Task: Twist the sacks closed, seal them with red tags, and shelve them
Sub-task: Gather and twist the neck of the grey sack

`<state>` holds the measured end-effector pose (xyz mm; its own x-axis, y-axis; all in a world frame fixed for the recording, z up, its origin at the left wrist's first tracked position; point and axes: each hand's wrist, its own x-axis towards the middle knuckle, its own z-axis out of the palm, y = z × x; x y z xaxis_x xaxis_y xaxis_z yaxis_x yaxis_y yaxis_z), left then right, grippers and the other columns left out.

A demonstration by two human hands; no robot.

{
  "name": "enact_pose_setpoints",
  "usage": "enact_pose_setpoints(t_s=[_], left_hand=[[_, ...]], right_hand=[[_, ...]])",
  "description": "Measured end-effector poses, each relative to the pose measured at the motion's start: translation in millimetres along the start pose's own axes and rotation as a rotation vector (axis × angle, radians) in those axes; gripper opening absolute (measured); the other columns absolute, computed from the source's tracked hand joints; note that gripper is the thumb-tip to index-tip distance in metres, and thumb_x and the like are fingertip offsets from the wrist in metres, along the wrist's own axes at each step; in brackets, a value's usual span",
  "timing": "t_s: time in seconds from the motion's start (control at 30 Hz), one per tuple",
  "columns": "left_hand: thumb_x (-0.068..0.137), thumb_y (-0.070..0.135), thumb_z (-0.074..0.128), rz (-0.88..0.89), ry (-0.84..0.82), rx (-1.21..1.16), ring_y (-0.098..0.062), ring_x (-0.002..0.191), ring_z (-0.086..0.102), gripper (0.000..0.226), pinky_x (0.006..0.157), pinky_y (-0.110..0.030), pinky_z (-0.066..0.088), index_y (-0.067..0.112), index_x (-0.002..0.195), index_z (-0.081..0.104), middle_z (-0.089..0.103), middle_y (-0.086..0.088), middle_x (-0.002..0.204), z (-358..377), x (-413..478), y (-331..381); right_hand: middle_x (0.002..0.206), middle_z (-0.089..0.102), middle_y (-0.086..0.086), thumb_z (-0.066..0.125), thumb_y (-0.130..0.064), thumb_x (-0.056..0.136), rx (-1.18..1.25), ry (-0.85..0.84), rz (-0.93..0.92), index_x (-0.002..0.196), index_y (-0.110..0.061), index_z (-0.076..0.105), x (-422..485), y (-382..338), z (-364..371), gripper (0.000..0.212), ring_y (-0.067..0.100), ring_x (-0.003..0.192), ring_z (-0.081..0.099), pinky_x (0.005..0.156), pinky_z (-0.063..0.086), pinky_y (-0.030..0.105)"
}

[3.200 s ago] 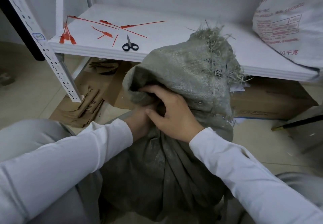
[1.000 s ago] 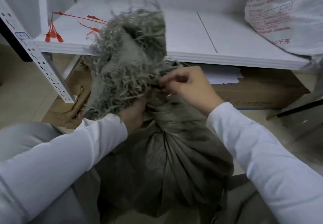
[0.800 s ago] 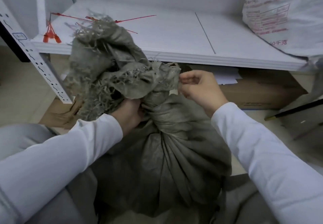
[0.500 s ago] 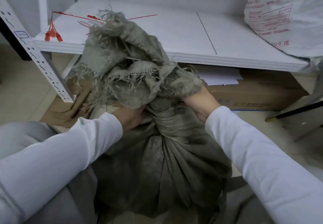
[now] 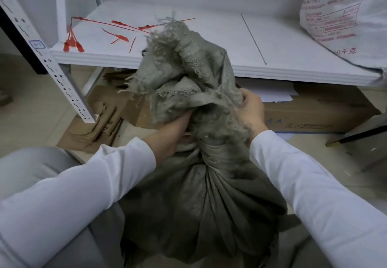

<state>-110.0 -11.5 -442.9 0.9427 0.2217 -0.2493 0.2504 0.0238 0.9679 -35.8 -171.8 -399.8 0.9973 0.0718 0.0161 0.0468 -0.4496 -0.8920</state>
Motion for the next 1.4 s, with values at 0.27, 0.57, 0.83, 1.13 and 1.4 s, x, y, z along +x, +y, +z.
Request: enact_pose_setpoints(t_s=[0.27,0.57,0.83,1.13,1.4], left_hand=[[0.089,0.014,0.061,0.471,0.05,0.472,-0.013,0.102,0.059,0.016,0.085,-0.022,0.046,0.01,0.103,0.065,0.067,-0.001,0.108,17,-42,4],[0.088,0.032,0.067,0.221,0.084,0.189,-0.012,0.105,0.061,0.038,0.088,-0.029,0.053,0.017,0.12,0.054,0.063,0.002,0.117,19,-41,23],[0.095,0.04,0.054,-0.251,0.346,-0.531,-0.017,0.045,0.058,0.035,0.044,-0.027,0.052,0.005,0.096,0.052,0.048,-0.005,0.064,-24,-8,43],[0.073,0.019,0.079,0.122,0.055,0.176,-0.006,0.084,0.068,0.024,0.072,-0.022,0.058,0.021,0.089,0.061,0.065,0.011,0.086,12,-37,34],[0.066,0.052,0.064,0.338,0.105,0.642,-0.018,0.105,0.056,0.06,0.089,-0.032,0.047,0.009,0.107,0.059,0.062,-0.004,0.109,21,-22,-9]], right_hand=[[0.08,0.07,-0.013,0.087,-0.032,0.059,0.056,0.178,0.169,0.083,-0.023,0.069,-10,-4,3,0.031,0.015,0.081,0.068,0.083,0.057,0.036],[0.081,0.074,-0.009,0.074,-0.057,0.038,0.191,0.173,0.215,0.077,-0.022,0.07,-9,-7,13,0.053,0.022,0.081,0.071,0.08,0.058,0.046],[0.084,0.073,-0.006,0.083,-0.039,0.051,0.205,0.204,0.216,0.075,-0.021,0.068,-7,0,6,0.034,0.02,0.083,0.07,0.082,0.058,0.044],[0.085,0.072,-0.005,0.084,-0.037,0.059,0.145,0.262,0.142,0.082,-0.016,0.068,-14,-4,9,0.035,0.019,0.083,0.069,0.082,0.057,0.042],[0.077,0.066,-0.003,0.081,-0.026,0.071,-0.099,0.117,-0.252,0.077,-0.029,0.054,-70,-29,37,0.027,0.021,0.074,0.059,0.07,0.048,0.035]])
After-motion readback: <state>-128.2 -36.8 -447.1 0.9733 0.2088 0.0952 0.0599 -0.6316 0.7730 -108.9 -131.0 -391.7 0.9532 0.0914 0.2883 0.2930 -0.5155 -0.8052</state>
